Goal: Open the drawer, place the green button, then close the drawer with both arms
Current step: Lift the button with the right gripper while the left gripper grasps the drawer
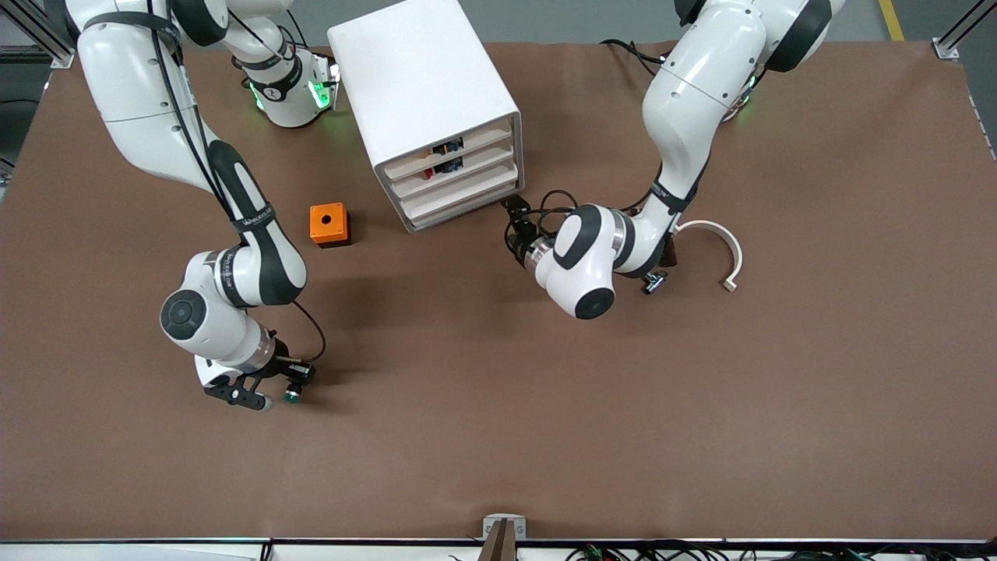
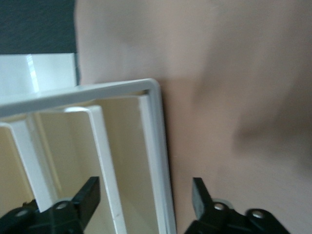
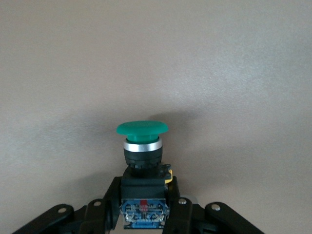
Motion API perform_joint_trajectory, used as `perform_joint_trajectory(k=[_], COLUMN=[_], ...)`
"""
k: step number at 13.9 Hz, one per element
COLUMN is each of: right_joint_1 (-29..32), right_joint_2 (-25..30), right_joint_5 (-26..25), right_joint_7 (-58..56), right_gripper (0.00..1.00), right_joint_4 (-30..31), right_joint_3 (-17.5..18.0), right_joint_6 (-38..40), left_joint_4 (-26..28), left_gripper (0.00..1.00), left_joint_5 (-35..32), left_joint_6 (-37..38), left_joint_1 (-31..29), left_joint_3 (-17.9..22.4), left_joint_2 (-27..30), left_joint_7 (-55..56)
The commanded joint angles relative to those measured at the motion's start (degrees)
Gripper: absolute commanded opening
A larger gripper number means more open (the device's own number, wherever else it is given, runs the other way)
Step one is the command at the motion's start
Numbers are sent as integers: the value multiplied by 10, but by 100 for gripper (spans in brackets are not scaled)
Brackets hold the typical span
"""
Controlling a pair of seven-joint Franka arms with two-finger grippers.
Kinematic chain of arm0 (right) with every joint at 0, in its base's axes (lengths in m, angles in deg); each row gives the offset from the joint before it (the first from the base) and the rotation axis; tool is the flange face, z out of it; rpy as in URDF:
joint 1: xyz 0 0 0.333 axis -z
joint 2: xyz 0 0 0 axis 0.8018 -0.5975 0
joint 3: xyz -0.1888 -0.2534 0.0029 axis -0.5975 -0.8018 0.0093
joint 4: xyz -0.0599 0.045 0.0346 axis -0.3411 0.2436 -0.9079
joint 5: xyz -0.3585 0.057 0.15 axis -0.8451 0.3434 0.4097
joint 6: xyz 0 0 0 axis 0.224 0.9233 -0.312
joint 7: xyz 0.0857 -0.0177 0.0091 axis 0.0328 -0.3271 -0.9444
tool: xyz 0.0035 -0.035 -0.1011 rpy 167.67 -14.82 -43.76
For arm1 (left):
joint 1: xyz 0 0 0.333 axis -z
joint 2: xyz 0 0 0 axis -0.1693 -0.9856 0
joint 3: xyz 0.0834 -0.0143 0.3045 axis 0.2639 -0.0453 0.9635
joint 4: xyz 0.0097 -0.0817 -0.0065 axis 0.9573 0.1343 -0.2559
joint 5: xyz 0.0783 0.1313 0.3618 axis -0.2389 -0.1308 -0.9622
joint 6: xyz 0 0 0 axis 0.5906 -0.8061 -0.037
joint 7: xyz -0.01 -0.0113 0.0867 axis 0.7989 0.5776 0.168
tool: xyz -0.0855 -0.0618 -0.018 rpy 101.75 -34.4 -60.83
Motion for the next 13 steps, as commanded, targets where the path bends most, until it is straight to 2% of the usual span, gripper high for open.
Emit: perform_joint_trajectory(k=[1,4,7,9,11,13], right_joint_1=[-2,-4,-20,-29,-38,-48], right_joint_2=[8,12,37,59,73,85], right_joint_5=[7,8,8,8,9,9], right_joint_7=[9,61,121,161,184,219], right_gripper=[0,0,0,0,0,0], right_joint_4=[-39,-101,-107,-107,-107,-107], right_joint_3=[1,4,4,5,5,5], right_joint_6=[72,184,233,270,297,311], left_joint_4=[-11,-13,-13,-13,-16,-17], left_gripper=[73,66,64,59,44,19], left_joint_5=[55,84,87,86,85,85], left_joint_6=[28,28,28,28,27,27], left_joint_1=[2,16,47,52,71,64], left_joint_3=[4,4,4,4,5,9], left_joint_2=[-17,-32,-34,-37,-40,-39], left_joint_7=[27,67,73,76,78,69])
